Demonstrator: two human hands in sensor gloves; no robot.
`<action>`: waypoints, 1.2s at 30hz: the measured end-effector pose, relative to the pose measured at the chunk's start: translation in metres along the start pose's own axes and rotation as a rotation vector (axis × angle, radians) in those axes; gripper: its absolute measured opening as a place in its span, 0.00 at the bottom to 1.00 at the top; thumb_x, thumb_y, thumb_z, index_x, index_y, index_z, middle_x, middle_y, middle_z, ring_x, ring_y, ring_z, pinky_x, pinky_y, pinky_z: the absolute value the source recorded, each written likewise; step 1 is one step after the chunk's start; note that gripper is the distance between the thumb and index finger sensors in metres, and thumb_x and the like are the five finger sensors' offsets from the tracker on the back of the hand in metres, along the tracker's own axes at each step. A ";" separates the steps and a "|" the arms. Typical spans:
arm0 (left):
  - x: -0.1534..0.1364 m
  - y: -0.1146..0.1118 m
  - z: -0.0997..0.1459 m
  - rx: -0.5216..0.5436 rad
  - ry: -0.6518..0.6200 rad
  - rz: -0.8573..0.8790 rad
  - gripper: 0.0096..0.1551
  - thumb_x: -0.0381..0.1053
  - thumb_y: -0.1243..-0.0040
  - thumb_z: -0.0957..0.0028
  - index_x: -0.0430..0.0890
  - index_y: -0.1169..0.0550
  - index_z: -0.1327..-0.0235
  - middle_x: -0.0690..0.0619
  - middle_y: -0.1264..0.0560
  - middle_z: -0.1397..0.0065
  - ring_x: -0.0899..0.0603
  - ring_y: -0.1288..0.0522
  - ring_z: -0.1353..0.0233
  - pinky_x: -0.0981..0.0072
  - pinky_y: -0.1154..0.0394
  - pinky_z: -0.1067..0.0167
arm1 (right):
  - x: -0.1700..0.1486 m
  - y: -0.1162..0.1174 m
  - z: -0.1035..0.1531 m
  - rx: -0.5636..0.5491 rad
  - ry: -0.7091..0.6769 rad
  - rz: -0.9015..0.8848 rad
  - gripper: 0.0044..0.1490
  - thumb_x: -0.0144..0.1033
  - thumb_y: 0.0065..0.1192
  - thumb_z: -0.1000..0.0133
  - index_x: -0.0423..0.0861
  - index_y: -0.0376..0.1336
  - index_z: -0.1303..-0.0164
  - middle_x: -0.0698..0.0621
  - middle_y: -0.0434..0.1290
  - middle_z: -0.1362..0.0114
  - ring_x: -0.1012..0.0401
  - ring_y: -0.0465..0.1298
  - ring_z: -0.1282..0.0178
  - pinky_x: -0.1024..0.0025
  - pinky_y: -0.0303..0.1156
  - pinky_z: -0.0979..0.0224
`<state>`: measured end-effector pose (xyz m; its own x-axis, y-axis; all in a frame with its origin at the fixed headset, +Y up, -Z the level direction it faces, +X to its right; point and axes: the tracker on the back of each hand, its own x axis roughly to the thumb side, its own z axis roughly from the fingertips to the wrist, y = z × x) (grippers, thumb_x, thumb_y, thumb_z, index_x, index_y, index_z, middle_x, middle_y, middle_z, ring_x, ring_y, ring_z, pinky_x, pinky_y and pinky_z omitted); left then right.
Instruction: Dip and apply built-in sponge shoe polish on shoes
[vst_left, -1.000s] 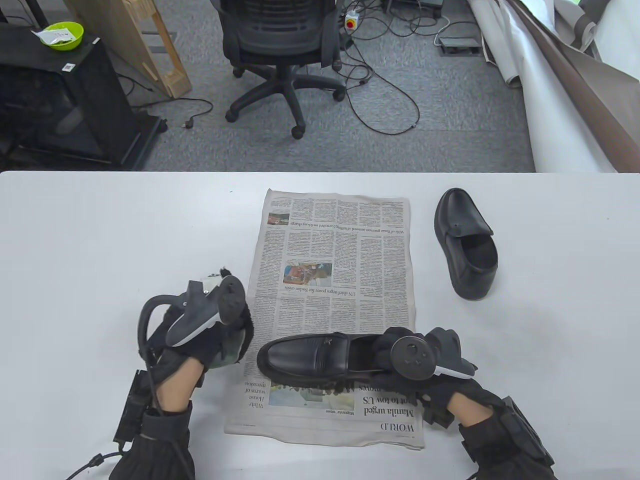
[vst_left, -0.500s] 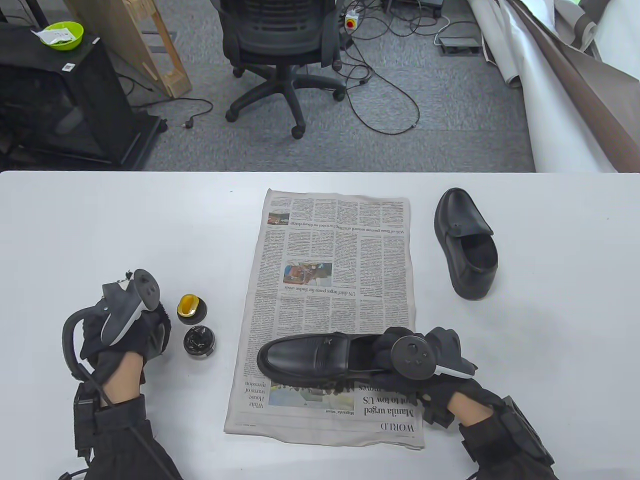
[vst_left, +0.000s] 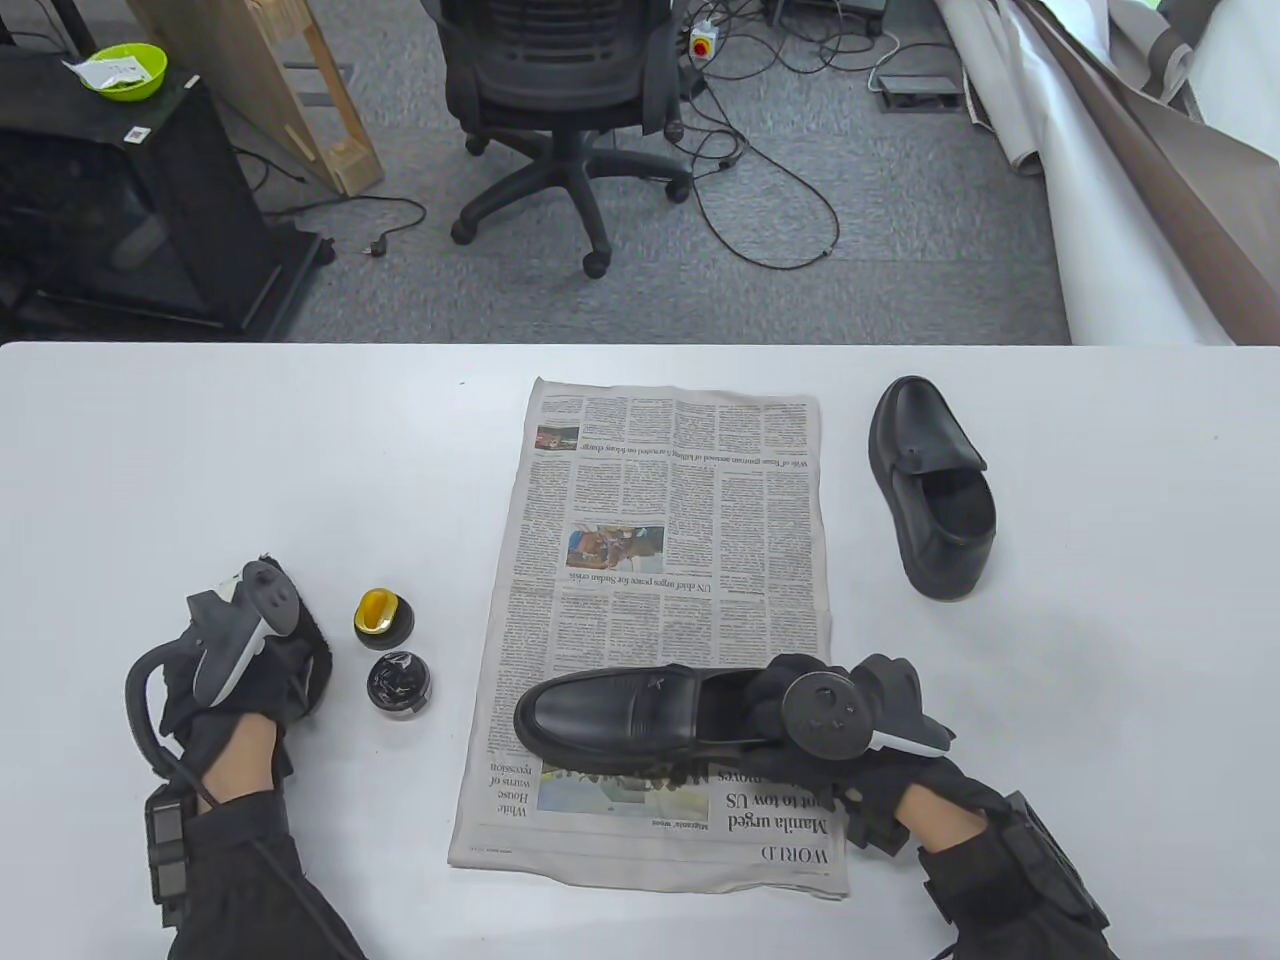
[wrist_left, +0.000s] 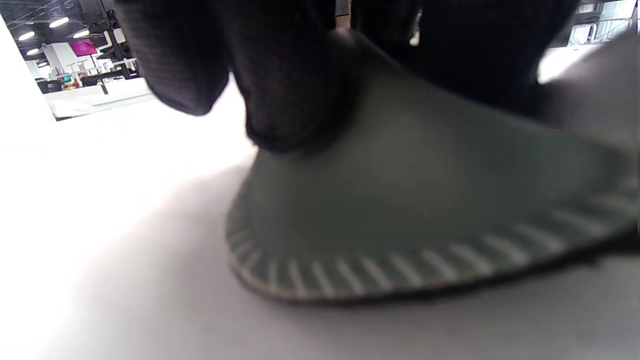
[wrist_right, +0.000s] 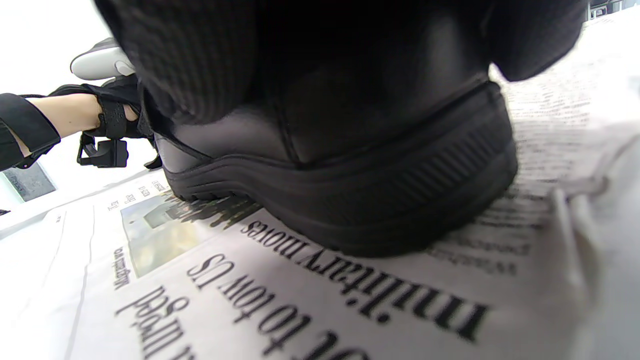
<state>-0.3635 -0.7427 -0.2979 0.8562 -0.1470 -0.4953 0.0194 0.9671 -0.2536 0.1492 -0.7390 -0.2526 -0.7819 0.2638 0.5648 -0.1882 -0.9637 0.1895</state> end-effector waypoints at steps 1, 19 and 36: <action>-0.001 0.003 0.002 0.001 -0.001 0.020 0.41 0.63 0.31 0.57 0.60 0.32 0.28 0.48 0.35 0.20 0.54 0.17 0.52 0.52 0.23 0.35 | 0.000 0.000 0.000 0.000 0.000 0.001 0.24 0.59 0.68 0.60 0.57 0.75 0.60 0.56 0.69 0.32 0.40 0.68 0.24 0.43 0.69 0.28; 0.054 0.035 0.023 0.098 -0.249 0.144 0.40 0.67 0.31 0.62 0.54 0.23 0.35 0.51 0.17 0.38 0.56 0.14 0.61 0.55 0.18 0.44 | 0.000 0.000 0.000 0.000 0.001 -0.001 0.24 0.59 0.68 0.60 0.57 0.75 0.60 0.56 0.69 0.32 0.40 0.68 0.24 0.43 0.69 0.28; 0.072 0.028 0.024 0.153 -0.210 0.011 0.27 0.61 0.26 0.58 0.52 0.16 0.47 0.52 0.12 0.50 0.57 0.13 0.68 0.57 0.15 0.49 | 0.000 0.000 -0.001 0.003 -0.006 -0.004 0.24 0.59 0.68 0.59 0.57 0.75 0.60 0.55 0.69 0.32 0.40 0.68 0.24 0.43 0.68 0.28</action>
<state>-0.2887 -0.7215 -0.3213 0.9448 -0.1058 -0.3101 0.0741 0.9909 -0.1123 0.1492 -0.7390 -0.2534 -0.7773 0.2683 0.5691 -0.1899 -0.9624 0.1943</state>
